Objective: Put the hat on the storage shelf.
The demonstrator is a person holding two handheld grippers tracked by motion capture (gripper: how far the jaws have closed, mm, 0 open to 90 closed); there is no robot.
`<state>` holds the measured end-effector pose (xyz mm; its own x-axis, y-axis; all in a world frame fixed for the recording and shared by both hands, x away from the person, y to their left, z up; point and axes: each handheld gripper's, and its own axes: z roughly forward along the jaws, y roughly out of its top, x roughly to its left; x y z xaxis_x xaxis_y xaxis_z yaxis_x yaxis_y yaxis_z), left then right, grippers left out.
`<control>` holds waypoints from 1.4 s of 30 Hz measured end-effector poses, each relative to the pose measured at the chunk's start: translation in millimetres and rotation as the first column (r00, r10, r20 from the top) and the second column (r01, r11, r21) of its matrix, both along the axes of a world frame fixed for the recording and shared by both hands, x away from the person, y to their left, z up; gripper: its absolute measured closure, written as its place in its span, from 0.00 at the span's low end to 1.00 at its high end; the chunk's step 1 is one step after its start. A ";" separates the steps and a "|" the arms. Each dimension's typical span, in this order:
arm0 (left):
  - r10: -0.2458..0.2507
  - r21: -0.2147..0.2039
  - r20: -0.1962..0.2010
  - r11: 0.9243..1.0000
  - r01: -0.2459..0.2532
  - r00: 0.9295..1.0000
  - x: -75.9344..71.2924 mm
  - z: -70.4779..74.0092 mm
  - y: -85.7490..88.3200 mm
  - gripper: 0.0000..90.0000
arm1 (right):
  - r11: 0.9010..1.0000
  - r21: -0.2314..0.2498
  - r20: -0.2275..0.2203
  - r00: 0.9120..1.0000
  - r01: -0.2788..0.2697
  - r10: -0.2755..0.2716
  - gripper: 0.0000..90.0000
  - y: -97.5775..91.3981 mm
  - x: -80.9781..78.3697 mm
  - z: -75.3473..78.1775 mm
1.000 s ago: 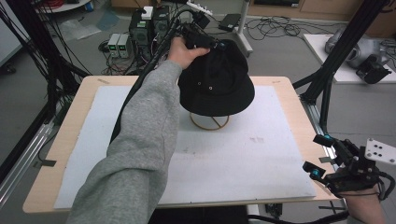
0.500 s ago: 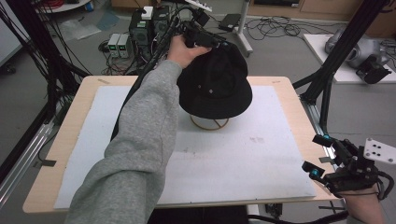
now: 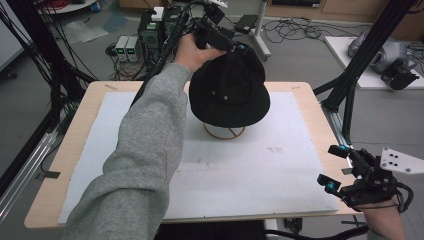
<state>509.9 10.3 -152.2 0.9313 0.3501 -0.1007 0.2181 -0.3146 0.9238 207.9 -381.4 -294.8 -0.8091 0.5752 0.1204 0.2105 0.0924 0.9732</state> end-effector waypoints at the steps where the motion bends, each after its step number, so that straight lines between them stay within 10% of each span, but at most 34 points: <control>1: 0.001 0.003 0.003 1.000 -0.001 1.000 -2.2 2.4 2.4 0.09 | 1.000 0.001 -0.001 1.000 0.000 0.000 0.01 0.2 0.1 0.1; 20: 0.022 0.048 0.042 0.999 -0.024 0.999 -45.8 30.5 38.9 0.09 | 1.000 0.005 -0.004 1.000 -0.003 0.003 0.01 7.5 14.4 -1.6; 25: 0.037 -0.031 0.050 0.999 -0.035 0.998 -55.7 32.1 51.3 0.09 | 1.000 0.015 -0.003 1.000 -0.010 0.010 0.01 9.3 17.5 -0.7; 29: 0.066 0.026 0.066 0.997 -0.068 0.996 -65.7 34.1 59.2 0.09 | 0.999 0.025 0.004 1.000 -0.023 0.023 0.01 11.2 23.5 -0.3; 42: 0.107 -0.022 0.067 0.994 -0.106 0.992 -96.8 25.4 96.7 0.09 | 1.000 0.014 0.004 1.000 -0.028 0.028 0.01 22.4 36.3 -0.5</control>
